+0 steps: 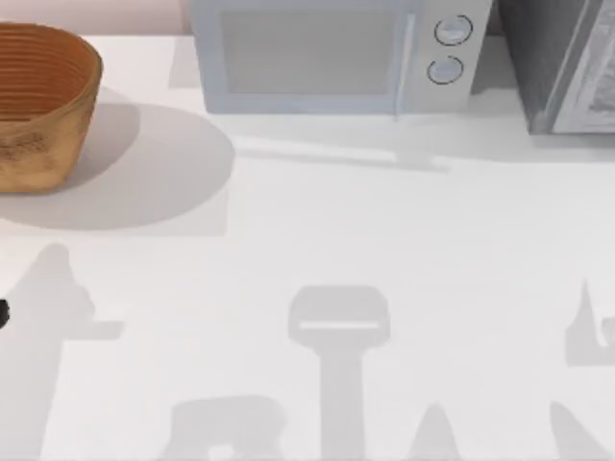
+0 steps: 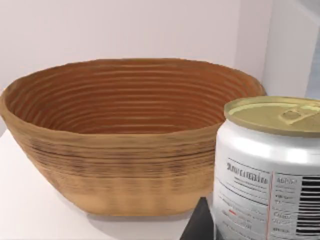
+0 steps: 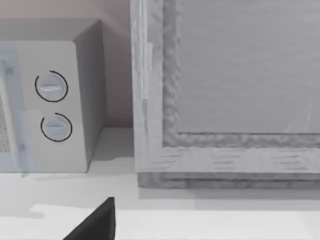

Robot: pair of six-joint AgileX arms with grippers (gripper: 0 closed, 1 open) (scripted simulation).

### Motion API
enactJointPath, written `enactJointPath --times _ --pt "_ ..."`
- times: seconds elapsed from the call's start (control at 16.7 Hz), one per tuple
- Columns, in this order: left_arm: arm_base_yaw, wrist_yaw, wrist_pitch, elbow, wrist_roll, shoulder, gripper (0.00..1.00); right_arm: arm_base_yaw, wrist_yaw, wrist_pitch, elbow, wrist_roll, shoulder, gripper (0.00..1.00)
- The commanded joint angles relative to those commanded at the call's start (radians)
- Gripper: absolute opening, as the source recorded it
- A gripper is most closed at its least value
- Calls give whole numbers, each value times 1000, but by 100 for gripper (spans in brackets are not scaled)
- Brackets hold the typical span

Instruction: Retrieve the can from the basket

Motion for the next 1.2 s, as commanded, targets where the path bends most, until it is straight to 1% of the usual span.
enactJointPath --times 0.12,0.3,0.72,0.84,0.96,1.2 --pt "-10 -8 71 -126 -11 -124 0 0 0 0 0 0 0 100" --pt "-19 -15 136 -234 -21 -229 0 0 0 0 0 0 0 100" --pt "-18 -17 145 -254 -21 -243 0 0 0 0 0 0 0 100" --pt "-20 -9 160 -243 -20 -223 0 0 0 0 0 0 0 100" --pt "-26 15 202 -212 -18 -157 0 0 0 0 0 0 0 100" --pt "-51 99 339 -112 -11 84 0 0 0 0 0 0 0 100"
